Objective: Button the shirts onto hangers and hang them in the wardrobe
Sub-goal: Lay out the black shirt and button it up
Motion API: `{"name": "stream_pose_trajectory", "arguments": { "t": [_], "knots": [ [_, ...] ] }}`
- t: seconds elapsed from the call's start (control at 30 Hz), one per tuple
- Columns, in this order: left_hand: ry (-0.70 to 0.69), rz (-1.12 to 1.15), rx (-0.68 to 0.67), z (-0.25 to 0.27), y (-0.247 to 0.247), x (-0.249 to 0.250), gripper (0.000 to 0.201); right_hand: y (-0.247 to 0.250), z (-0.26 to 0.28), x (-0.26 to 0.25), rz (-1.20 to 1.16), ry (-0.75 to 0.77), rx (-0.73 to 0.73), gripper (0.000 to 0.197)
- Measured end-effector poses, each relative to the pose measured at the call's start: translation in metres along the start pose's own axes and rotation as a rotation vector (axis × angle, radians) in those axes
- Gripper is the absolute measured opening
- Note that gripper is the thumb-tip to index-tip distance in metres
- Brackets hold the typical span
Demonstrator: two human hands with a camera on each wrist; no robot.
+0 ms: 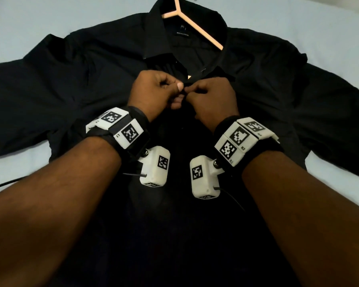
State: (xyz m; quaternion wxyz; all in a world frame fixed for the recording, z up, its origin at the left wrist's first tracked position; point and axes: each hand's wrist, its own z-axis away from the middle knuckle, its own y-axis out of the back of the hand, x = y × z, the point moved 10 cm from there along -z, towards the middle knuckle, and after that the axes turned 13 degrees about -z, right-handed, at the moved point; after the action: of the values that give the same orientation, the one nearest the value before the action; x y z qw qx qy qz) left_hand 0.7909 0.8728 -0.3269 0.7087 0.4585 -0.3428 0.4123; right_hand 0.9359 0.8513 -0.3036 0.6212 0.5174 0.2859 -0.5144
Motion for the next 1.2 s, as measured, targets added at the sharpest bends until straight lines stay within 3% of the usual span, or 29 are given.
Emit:
{"name": "stream_pose_trajectory", "arguments": {
  "t": [0.23, 0.37, 0.47, 0.6, 0.83, 0.93, 1.1, 1.2],
  "knots": [
    [0.002, 0.004, -0.044, 0.001, -0.002, 0.002, 0.013, -0.001, 0.001, 0.007, 0.041, -0.013, -0.135, 0.02],
    [0.044, -0.036, -0.028, -0.004, -0.002, -0.003, 0.017, 0.002, 0.002, 0.008, -0.001, -0.044, -0.123, 0.02],
    [0.011, -0.195, 0.006, -0.007, 0.0, 0.0, 0.022, 0.005, -0.004, 0.003, 0.048, -0.069, -0.094, 0.01],
    [-0.102, -0.373, 0.016, -0.002, 0.001, 0.016, 0.015, -0.003, -0.019, -0.012, 0.288, -0.045, -0.072, 0.017],
    [-0.181, -0.325, 0.004, 0.0, 0.002, 0.018, 0.03, -0.017, -0.015, -0.013, 0.432, -0.034, -0.197, 0.02],
    [-0.158, -0.331, 0.031, -0.001, 0.002, 0.017, 0.028, -0.018, -0.013, -0.014, 0.489, 0.012, -0.211, 0.015],
    [-0.066, -0.455, 0.156, 0.004, 0.012, 0.013, 0.013, -0.021, -0.011, -0.016, 0.542, 0.043, -0.216, 0.032],
    [-0.287, -0.779, 0.166, 0.014, -0.001, 0.042, 0.016, -0.021, -0.012, -0.014, 0.51, 0.039, -0.228, 0.027]
  ]
}}
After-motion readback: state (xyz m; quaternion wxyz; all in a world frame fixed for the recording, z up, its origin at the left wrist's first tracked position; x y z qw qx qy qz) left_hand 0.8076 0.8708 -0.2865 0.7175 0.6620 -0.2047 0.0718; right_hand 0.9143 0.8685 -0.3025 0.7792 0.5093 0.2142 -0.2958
